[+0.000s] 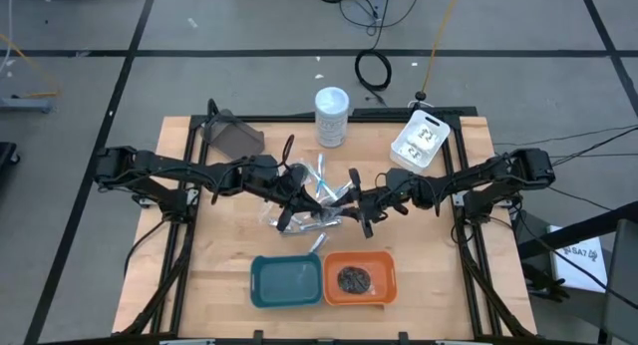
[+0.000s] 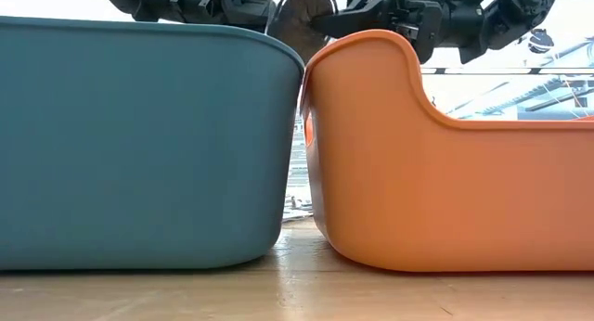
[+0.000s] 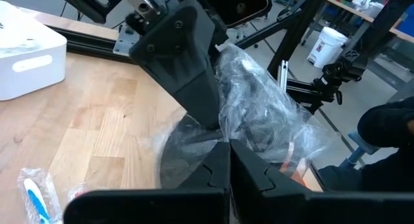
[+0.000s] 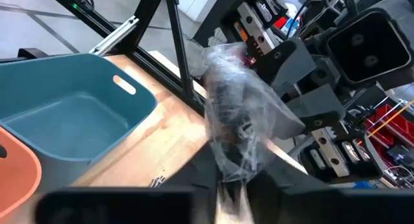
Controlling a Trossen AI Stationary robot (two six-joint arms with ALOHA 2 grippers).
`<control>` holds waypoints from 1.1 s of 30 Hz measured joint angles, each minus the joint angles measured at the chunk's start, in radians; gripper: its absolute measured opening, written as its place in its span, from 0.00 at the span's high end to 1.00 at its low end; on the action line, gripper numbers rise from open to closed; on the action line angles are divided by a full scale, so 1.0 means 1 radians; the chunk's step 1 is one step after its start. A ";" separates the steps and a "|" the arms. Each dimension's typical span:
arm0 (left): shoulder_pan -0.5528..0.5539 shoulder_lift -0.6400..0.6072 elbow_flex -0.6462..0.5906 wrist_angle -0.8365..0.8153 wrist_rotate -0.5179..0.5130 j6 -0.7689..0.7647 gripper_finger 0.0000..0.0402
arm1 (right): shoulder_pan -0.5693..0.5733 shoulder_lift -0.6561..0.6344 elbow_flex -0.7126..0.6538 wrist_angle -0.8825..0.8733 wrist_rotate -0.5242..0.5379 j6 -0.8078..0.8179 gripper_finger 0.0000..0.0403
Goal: Pick & Place Travel size toiletries
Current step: Put the black hairbrush into the orange bin
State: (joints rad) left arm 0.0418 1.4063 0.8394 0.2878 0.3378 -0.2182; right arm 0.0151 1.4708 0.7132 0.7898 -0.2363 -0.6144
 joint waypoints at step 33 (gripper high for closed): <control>-0.114 -0.118 0.021 -0.320 -0.766 0.169 0.25 | 0.165 -0.315 0.000 -0.462 -0.500 0.516 0.95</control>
State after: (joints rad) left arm -0.0719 1.2886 0.8604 -0.0318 -0.4282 -0.0490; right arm 0.1805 1.1556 0.7128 0.3277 -0.7363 -0.0980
